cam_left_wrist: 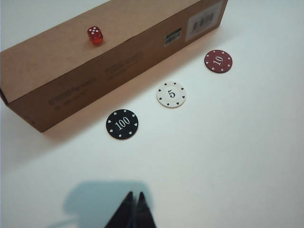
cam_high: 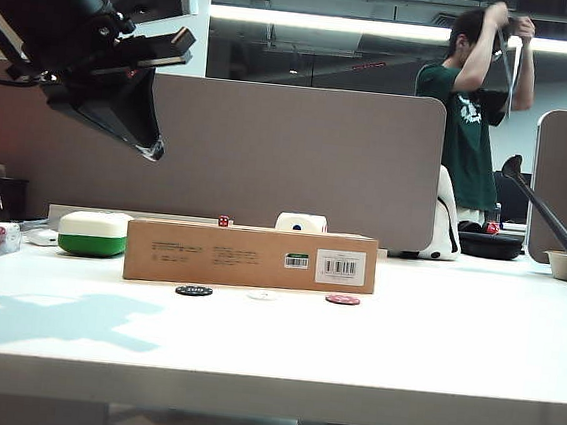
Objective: Push the chip with the lowest value in the row forward next to the rectangular box.
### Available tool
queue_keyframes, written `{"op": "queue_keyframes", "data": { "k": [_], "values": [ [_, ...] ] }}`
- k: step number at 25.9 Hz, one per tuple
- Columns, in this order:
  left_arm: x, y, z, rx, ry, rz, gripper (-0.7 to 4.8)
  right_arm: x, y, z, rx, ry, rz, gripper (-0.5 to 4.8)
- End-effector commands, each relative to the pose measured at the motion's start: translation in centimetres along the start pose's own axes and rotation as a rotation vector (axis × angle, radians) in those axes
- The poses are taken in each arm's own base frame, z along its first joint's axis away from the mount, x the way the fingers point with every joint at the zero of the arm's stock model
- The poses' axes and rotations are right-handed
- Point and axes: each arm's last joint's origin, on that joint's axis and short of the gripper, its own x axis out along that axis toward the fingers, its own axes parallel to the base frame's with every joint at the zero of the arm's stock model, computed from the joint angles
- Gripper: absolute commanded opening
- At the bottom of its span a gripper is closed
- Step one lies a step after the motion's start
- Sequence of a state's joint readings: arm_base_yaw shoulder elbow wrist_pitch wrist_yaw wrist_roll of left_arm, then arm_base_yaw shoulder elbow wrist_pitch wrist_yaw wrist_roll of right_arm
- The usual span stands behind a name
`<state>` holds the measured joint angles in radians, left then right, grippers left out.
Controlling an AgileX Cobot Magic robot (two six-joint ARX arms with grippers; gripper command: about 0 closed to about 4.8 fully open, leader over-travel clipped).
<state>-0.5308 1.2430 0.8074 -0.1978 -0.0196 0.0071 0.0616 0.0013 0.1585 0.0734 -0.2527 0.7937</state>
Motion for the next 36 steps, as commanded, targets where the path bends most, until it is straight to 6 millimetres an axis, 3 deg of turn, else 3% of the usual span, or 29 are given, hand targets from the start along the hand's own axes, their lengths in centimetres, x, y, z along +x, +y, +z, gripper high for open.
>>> {"op": "queue_keyframes", "data": {
  "k": [1,4,11,15,23,29,36],
  "values": [
    [-0.2,0.0,0.3,-0.001,-0.022,0.0,-0.05,-0.2,1.8,2.2,-0.006,-0.137,-0.037,-0.05],
    [-0.1,0.0,0.3,-0.001,-0.021,0.003,-0.05,1.8,3.4,4.4,-0.035,-0.083,-0.067,-0.05],
    [-0.1,0.0,0.3,-0.001,-0.022,0.003,-0.05,9.6,1.7,4.3,-0.118,0.242,-0.085,-0.05],
    [-0.1,0.0,0.3,-0.001,-0.021,0.003,-0.05,17.0,-0.5,0.2,-0.094,0.562,-0.05,-0.05],
    [-0.1,0.0,0.3,-0.001,-0.021,0.003,-0.05,25.1,-0.5,-8.2,-0.11,0.945,-0.036,-0.05],
    [-0.1,0.0,0.3,-0.001,-0.02,0.004,-0.05,28.1,0.5,-12.8,-0.164,1.053,0.002,-0.05],
    [-0.1,0.0,0.3,-0.001,-0.02,0.004,-0.05,28.8,0.7,-16.7,-0.295,1.146,-0.054,-0.05]
  ]
}}
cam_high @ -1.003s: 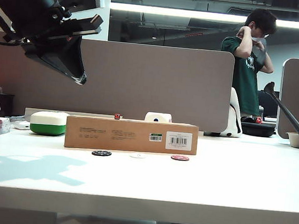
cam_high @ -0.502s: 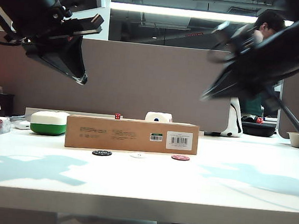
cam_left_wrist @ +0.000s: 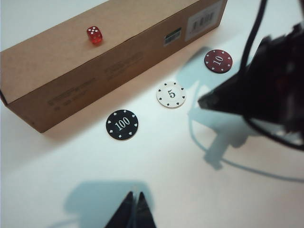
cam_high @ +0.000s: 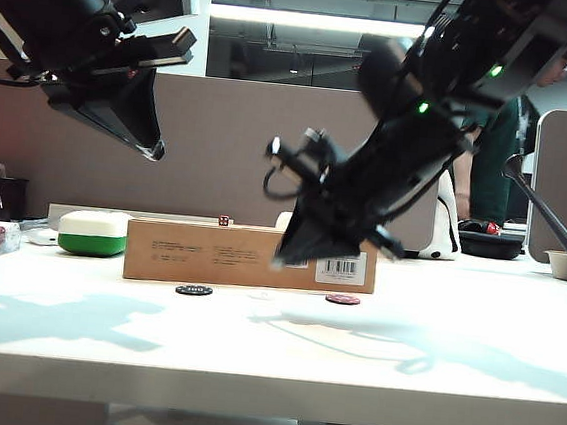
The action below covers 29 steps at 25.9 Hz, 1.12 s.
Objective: Push the chip with the lowest value in the row forward next to the rectangular box.
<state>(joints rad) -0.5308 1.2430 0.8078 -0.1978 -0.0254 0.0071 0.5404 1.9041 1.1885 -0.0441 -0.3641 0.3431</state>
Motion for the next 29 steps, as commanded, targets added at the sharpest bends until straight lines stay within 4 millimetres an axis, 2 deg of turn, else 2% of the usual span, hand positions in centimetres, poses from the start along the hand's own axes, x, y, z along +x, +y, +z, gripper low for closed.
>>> {"op": "queue_keyframes", "data": {
  "k": [1,3,14,18,25,29],
  "values": [
    [-0.1,0.0,0.3,-0.001,-0.019,-0.003,-0.05,0.6,0.4,-0.3,-0.045,0.028,-0.083,-0.05],
    [-0.1,0.0,0.3,-0.001,-0.019,-0.002,-0.05,1.1,0.4,-0.7,-0.073,0.036,-0.132,-0.05],
    [-0.1,0.0,0.3,-0.001,-0.019,-0.002,-0.05,2.5,-0.5,-1.5,-0.08,0.062,-0.154,-0.05],
    [-0.1,0.0,0.3,-0.001,-0.019,-0.002,-0.05,2.8,-0.6,-1.5,-0.082,0.055,-0.153,-0.05],
    [-0.1,0.0,0.3,-0.001,-0.019,-0.002,-0.05,4.6,-1.2,-1.1,-0.08,0.069,-0.17,-0.05],
    [-0.1,0.0,0.3,-0.001,-0.019,-0.002,-0.05,4.7,-1.2,-0.8,-0.085,0.048,-0.215,-0.05]
  ]
}}
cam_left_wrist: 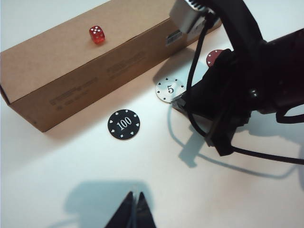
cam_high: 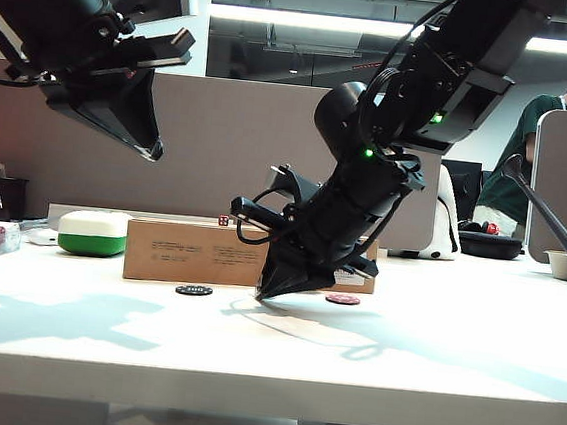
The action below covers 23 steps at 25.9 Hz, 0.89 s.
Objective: Push the chip with the lowest value in the row forward next to the rectangular box.
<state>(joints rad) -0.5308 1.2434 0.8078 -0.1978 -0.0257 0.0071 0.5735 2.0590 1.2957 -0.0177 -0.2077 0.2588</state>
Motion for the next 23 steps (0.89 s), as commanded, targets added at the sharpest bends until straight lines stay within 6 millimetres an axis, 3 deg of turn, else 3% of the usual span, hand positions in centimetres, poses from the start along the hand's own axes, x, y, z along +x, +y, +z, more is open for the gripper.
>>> {"op": "queue_keyframes", "data": {
  "k": [1,23],
  "values": [
    [-0.11,0.03,0.31,-0.001,-0.02,-0.002,-0.05,0.41,-0.62,-1.0,0.011,0.062,-0.079,-0.05],
    [-0.11,0.02,0.31,-0.001,-0.02,-0.003,-0.05,0.95,-0.86,-0.65,0.008,-0.004,-0.136,-0.05]
  ]
}}
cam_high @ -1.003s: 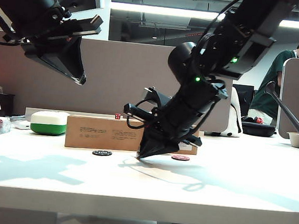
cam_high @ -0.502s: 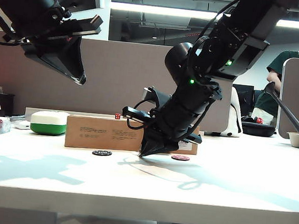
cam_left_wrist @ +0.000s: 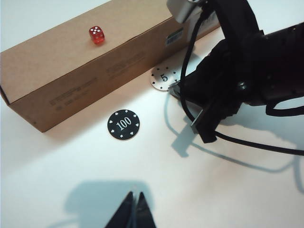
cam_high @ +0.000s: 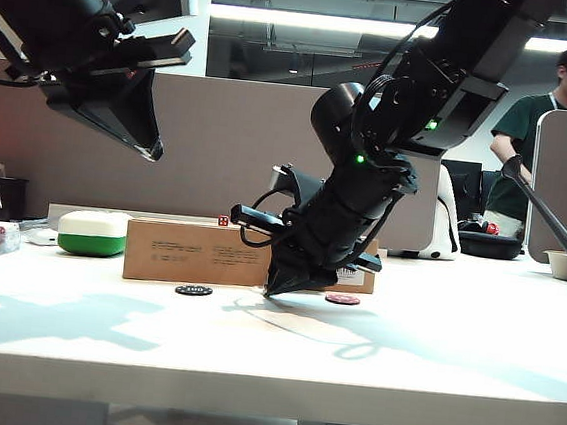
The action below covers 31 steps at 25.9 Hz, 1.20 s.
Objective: Push the chip with the lowest value in the row forward next to the rectangular box.
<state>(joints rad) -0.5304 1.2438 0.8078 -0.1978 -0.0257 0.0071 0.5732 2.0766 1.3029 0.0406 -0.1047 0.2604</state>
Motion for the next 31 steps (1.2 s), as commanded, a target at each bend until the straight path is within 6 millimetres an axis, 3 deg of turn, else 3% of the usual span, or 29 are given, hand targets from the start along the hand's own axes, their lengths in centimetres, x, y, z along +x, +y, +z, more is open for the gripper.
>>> {"op": "queue_keyframes", "data": {
  "k": [1,8,20,28,31],
  "values": [
    [-0.1,0.0,0.3,-0.001,-0.02,-0.003,-0.05,0.4,-0.5,-1.1,0.009,0.069,-0.048,-0.05],
    [-0.1,0.0,0.3,-0.001,-0.02,-0.003,-0.05,-1.3,0.3,0.6,0.011,0.083,-0.017,-0.05],
    [-0.1,0.0,0.3,-0.001,-0.021,-0.003,-0.05,-10.2,1.8,3.9,-0.049,0.042,-0.127,-0.05],
    [-0.1,0.0,0.3,-0.001,-0.02,-0.003,-0.05,-14.5,2.1,3.9,-0.08,0.092,-0.165,-0.05],
    [-0.1,0.0,0.3,-0.001,-0.021,-0.003,-0.05,-16.9,2.6,2.9,-0.078,0.071,-0.168,-0.05]
  ]
}}
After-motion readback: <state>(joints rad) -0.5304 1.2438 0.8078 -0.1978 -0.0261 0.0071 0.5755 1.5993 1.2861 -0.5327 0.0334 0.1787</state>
